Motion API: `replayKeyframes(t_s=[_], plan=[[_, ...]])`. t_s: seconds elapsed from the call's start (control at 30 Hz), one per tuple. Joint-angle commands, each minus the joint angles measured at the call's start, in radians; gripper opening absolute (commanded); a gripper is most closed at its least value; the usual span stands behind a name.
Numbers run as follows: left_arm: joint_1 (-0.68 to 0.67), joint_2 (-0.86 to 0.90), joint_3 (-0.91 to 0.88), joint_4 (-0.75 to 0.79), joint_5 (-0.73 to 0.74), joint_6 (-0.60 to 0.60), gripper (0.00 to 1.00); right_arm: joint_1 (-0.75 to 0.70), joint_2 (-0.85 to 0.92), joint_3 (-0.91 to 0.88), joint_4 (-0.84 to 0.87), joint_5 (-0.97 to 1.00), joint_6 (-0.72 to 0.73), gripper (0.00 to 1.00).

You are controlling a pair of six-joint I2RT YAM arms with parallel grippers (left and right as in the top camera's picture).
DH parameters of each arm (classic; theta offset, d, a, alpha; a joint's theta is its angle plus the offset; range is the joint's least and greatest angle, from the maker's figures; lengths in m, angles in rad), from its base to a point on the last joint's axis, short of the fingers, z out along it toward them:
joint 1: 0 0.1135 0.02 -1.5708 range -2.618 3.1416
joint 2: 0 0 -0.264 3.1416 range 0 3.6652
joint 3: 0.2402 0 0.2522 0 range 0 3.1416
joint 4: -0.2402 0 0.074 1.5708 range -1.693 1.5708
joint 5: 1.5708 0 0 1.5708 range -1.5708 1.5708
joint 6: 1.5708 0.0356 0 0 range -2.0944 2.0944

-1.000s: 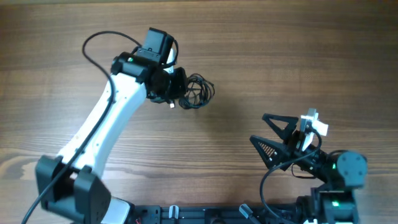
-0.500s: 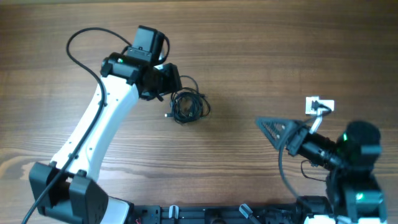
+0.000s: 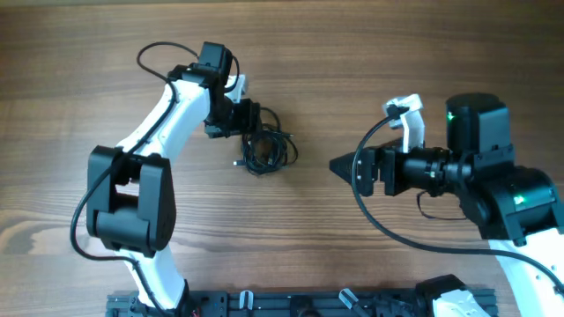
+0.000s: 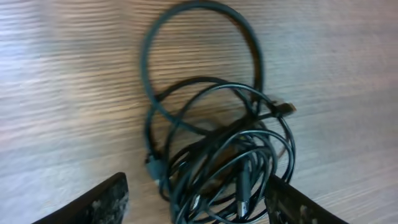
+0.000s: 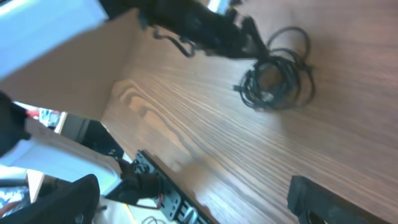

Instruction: Untangle cables

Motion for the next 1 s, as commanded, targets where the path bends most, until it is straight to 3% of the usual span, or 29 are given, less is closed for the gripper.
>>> replayKeyframes(t_s=[0.0, 0.17, 0.3, 0.37, 0.47, 0.57, 0.7, 0.8, 0.87, 0.93, 0.97], plan=[[-0.047, 0.042, 0.008, -0.002, 0.052, 0.1, 0.61, 0.026, 0.002, 0.02, 0.023, -0.016, 0.024, 1.0], [-0.063, 0.09, 0.006, -0.003, -0.037, 0.098, 0.52, 0.026, 0.002, 0.02, 0.019, -0.016, 0.032, 0.99], [-0.063, 0.099, 0.01, 0.005, -0.038, 0.093, 0.32, 0.026, 0.002, 0.02, 0.023, -0.015, 0.032, 0.99], [-0.063, 0.091, 0.035, -0.019, -0.038, 0.074, 0.04, 0.026, 0.002, 0.02, 0.027, -0.016, 0.032, 1.0], [-0.062, 0.055, 0.114, -0.085, -0.02, 0.062, 0.04, 0.026, 0.002, 0.02, 0.027, -0.015, 0.033, 0.99], [-0.052, -0.078, 0.241, -0.143, 0.069, -0.026, 0.04, 0.026, 0.003, 0.02, 0.036, 0.053, 0.12, 0.99], [-0.033, -0.296, 0.281, -0.042, 0.182, -0.274, 0.04, 0.026, 0.013, 0.02, 0.223, 0.052, 0.263, 1.0], [-0.035, -0.411, 0.281, -0.006, 0.311, -0.311, 0.04, 0.026, 0.083, 0.02, 0.319, 0.08, 0.364, 0.99], [-0.032, -0.445, 0.281, 0.005, 0.311, -0.422, 0.04, 0.026, 0.17, 0.02, 0.339, 0.027, 0.344, 0.99], [-0.032, -0.459, 0.281, 0.012, 0.329, -0.594, 0.04, 0.032, 0.251, 0.02, 0.407, -0.155, 0.208, 0.99], [-0.032, -0.459, 0.281, 0.018, 0.374, -0.657, 0.04, 0.037, 0.285, 0.02, 0.428, -0.174, 0.233, 0.99]])
